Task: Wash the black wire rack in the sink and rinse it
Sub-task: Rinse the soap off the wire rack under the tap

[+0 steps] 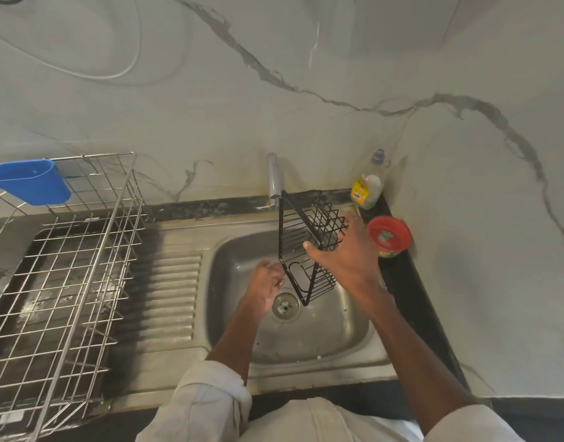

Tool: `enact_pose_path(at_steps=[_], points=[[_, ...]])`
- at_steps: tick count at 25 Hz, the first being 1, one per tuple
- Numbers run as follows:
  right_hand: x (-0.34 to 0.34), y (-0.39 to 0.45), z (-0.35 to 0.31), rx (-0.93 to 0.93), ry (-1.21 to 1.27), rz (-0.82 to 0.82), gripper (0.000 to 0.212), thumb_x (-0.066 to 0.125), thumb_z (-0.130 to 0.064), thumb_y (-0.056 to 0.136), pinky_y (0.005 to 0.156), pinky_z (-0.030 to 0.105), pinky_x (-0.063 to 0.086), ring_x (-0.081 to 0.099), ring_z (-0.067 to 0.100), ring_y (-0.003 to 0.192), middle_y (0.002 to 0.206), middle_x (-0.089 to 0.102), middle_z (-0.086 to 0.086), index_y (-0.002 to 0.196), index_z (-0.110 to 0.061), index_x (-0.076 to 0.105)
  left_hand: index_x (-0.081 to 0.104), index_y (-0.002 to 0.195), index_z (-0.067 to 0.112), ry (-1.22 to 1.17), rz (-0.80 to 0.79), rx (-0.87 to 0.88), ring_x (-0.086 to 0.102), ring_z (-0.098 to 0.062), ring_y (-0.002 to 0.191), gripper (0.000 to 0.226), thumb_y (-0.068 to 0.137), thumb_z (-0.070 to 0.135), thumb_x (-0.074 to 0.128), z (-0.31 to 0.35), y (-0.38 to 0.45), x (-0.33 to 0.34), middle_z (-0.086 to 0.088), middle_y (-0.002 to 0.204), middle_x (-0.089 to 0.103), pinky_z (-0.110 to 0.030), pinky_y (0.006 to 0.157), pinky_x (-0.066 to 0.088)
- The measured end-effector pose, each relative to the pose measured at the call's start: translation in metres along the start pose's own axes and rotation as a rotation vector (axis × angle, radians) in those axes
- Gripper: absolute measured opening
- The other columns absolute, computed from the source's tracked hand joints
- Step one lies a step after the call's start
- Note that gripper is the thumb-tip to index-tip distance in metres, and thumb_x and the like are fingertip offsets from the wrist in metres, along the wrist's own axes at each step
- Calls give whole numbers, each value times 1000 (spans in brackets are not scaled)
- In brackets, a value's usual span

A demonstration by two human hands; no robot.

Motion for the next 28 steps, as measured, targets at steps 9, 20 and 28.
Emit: enact_pose_path(at_steps=[9,20,28], points=[[10,13,61,388,475,96,114,87,-80,45,101,49,56,67,18,118,131,68,-6,141,-32,47,63,116,12,-164,72,30,63,-32,128,14,106,22,62,19,20,-2,-20,141,64,-44,115,47],[-4,19,67,288,601,208,89,91,-39,70,102,37,53,63,13,114,126,62,-5,144,-21,45,66,130,8,-209,-65,121,74,-27,108,26,105,13,63,60,39,33,-15,123,77,-40,96,59],[20,9,92,192,794,25,95,83,-18,72,118,55,40,44,22,143,151,43,0,152,-36,35,70,123,2,-180,-20,95,66,-23,88,26,101,2,58,86,47,26,-8,93,71,-39,88,55]])
Point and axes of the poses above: each hand's wrist, its own y-axis towards the middle knuckle, its own x-axis out of the palm, z = x × y, the point moved 2 cm from there along y, towards the middle knuckle
